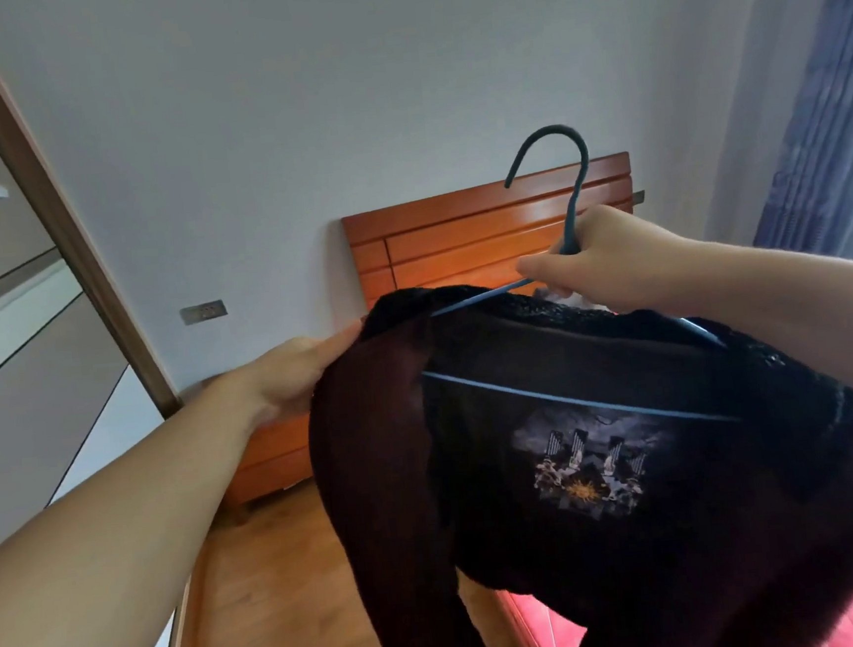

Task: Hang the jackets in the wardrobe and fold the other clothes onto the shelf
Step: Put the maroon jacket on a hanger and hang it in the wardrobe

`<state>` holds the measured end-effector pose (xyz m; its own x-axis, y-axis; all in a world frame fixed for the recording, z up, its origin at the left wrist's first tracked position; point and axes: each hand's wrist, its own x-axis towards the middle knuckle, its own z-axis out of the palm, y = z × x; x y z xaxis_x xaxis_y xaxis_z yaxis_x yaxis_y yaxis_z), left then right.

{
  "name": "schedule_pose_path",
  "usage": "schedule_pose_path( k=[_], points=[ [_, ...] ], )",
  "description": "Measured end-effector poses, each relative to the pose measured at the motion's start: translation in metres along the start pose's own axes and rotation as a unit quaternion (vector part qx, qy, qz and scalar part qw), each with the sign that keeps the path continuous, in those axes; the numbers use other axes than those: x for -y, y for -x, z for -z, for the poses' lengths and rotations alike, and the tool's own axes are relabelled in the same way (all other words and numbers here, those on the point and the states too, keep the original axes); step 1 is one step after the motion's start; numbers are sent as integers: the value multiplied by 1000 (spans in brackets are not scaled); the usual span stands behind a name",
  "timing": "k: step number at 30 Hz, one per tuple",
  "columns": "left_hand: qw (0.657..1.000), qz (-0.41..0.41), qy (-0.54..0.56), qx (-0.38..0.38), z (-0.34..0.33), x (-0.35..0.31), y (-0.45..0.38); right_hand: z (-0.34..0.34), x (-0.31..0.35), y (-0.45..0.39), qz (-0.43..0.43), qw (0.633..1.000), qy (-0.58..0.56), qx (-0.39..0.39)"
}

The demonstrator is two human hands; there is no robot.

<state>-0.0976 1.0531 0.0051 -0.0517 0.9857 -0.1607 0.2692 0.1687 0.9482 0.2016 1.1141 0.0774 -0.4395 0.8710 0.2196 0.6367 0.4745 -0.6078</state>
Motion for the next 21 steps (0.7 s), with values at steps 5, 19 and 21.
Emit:
schedule_pose_path(
  k=[5,19,21],
  points=[
    [992,-28,-89,-83,-25,-38,-14,-3,-5,3,-18,999,-22,17],
    [876,-9,-474,-89,-31,-54,-21,-10,-19,21,36,998,40,27],
    [893,-69,-442,-54,-47,-70,-11,-12,-14,20,30,998,39,30]
  ],
)
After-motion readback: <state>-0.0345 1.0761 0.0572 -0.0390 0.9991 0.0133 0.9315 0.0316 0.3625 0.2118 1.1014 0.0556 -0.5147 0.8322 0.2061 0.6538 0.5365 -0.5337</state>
